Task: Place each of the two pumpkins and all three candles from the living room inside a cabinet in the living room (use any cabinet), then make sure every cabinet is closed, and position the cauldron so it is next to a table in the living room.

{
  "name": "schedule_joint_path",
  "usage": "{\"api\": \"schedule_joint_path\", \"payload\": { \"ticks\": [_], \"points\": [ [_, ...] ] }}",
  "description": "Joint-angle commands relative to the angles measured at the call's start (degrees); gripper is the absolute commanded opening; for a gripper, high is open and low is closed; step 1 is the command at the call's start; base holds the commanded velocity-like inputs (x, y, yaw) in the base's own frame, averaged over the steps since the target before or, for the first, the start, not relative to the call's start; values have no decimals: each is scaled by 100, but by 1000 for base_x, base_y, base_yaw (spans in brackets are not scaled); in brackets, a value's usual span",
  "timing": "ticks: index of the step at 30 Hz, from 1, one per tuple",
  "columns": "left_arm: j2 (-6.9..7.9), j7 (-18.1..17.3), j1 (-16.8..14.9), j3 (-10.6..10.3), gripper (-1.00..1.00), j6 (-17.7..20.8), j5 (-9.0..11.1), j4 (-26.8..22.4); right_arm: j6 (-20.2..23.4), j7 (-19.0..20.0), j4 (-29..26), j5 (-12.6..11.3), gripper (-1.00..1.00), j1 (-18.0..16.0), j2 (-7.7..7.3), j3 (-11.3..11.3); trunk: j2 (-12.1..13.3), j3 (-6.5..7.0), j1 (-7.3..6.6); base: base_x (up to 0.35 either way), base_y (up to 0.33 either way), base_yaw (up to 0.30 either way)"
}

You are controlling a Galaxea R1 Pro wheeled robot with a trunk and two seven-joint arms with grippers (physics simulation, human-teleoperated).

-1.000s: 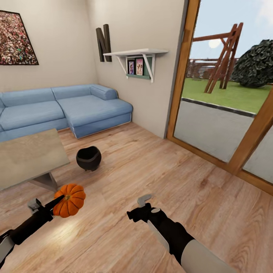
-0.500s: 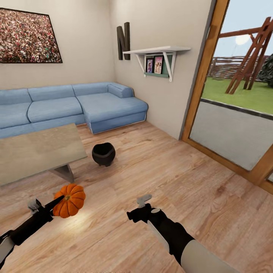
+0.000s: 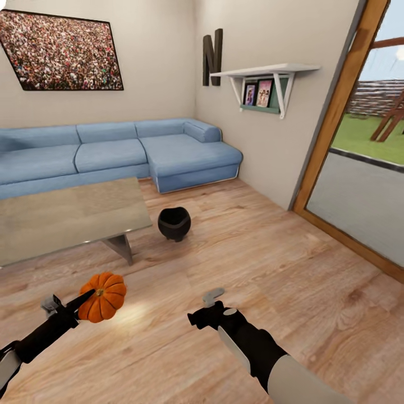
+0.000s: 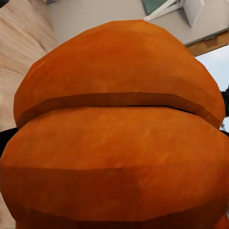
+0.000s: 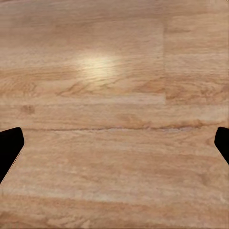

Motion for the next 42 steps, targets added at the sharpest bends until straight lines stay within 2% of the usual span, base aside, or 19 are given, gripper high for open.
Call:
{"api": "schedule_joint_path", "payload": {
  "ticks": [1, 29, 42],
  "points": [
    [0, -12, -2, 5, -100, 11, 16, -3, -1, 0, 0, 0, 100, -1, 0, 0, 0, -4, 0, 0, 0, 266],
    [-9, -4, -3, 4, -100, 11, 16, 5, -28, 4, 266, 0, 100, 1, 88, 4, 0, -123, 0, 0, 0, 266],
    [-9, -4, -3, 4, -100, 11, 16, 5, -42, 4, 586, 11, 100, 7, 189, 9, 0, -178, 0, 0, 0, 266]
  ]
}}
